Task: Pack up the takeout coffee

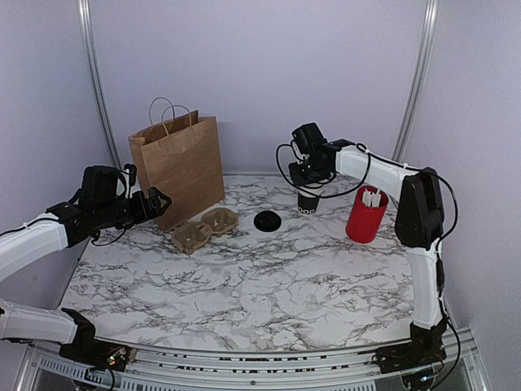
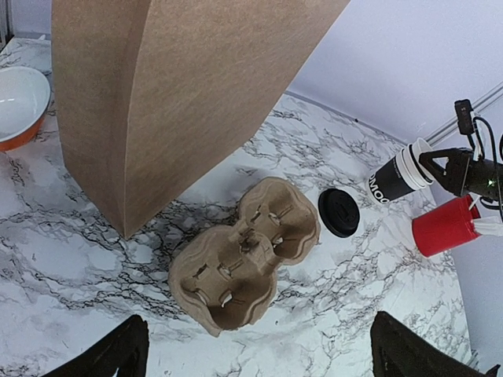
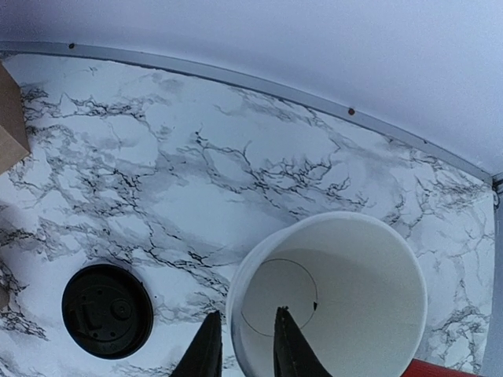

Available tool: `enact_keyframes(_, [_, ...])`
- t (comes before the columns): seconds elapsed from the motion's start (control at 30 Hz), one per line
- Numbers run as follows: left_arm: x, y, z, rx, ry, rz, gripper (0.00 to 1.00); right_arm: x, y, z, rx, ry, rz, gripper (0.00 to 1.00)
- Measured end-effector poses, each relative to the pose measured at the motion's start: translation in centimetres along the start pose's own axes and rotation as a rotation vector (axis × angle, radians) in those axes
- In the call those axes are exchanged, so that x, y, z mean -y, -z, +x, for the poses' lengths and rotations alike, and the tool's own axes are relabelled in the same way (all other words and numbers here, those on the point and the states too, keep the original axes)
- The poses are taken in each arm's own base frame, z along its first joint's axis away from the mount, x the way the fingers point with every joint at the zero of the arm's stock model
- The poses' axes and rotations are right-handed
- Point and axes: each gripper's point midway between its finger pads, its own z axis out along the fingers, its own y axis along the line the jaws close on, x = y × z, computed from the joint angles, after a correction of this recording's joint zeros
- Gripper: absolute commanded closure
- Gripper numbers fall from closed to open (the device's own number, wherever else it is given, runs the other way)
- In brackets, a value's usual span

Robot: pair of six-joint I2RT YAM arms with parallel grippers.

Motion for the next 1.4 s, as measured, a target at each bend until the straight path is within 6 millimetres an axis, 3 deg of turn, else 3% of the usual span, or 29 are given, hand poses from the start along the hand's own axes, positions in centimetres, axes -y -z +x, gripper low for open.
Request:
enact_keyframes(0.67, [-0.3, -0.5, 0.0, -0.01, 0.009, 0.005, 0.01, 0.0, 0.1, -0.4, 0.004, 0.01, 0.002, 0.83])
enact_keyframes(0.93, [-0.3, -0.5, -0.1, -0.006, 0.011, 0.008, 0.01, -0.1, -0.7, 0.3, -0.014, 0.016, 0.007, 1.0])
enact_keyframes(1.4, [-0.1, -0.5, -0.2, -0.007, 0.015, 0.018, 0.01, 0.9, -0.3, 0.3, -0.011, 0.035, 0.095, 1.0])
